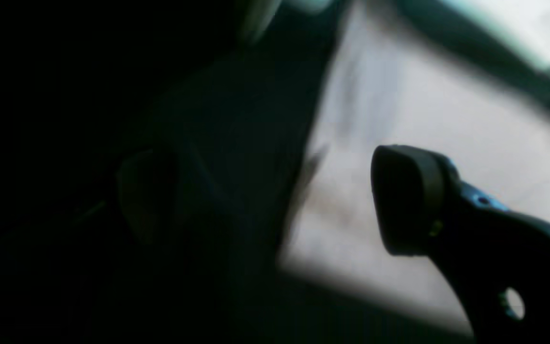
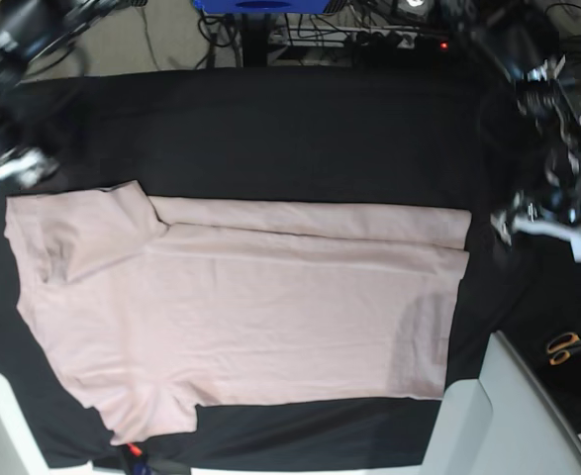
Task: Fold the T-shirt properly
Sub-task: 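Open both grippers and raise them off the folded edge, then grasp the sleeve flap with the right gripper and fold it inward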
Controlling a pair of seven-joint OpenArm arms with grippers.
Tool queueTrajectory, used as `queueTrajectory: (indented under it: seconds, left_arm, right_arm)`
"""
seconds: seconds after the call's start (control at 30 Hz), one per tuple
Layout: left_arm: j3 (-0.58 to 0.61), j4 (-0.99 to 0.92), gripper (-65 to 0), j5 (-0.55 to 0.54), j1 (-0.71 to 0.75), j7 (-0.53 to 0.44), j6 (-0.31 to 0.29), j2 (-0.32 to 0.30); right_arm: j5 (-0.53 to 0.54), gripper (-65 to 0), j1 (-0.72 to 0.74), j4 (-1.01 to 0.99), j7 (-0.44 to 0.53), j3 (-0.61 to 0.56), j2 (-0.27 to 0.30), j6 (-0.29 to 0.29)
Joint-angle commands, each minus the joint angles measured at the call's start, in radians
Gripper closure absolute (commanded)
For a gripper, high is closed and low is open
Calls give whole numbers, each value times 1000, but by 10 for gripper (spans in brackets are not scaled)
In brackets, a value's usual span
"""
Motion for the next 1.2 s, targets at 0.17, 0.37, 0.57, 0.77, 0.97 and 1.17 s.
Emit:
queueTrajectory:
  seconds: [0.17,0.37,0.57,0.77,0.97,1.17]
  left_arm:
    - [60,105,-627,-29,211,-31,-30,-48]
    - [-20,105,-627,-29,300,-31,-231,-55]
    - [-68,106,-627,-27,308,-31,-261,-55]
    - [-60,102,-627,-26,308,-31,-261,-55]
    - [-60,100,-627,-24,306,-31,-261,-54]
    - [-63,100,-627,-26,308,-31,-261,-54]
  right_arm:
    - [28,-423,17,-160,42,-4,-12,5]
    - [27,-365,45,-265,97,-10,3,5]
    - [28,-363,46,-267,102,-85,-6,5]
    - [28,-362,48,-267,102,-91,-15,5]
    - [28,-282,61,-267,97,-93,-14,5]
    - [28,-248,78,-269,97,-93,-15,5]
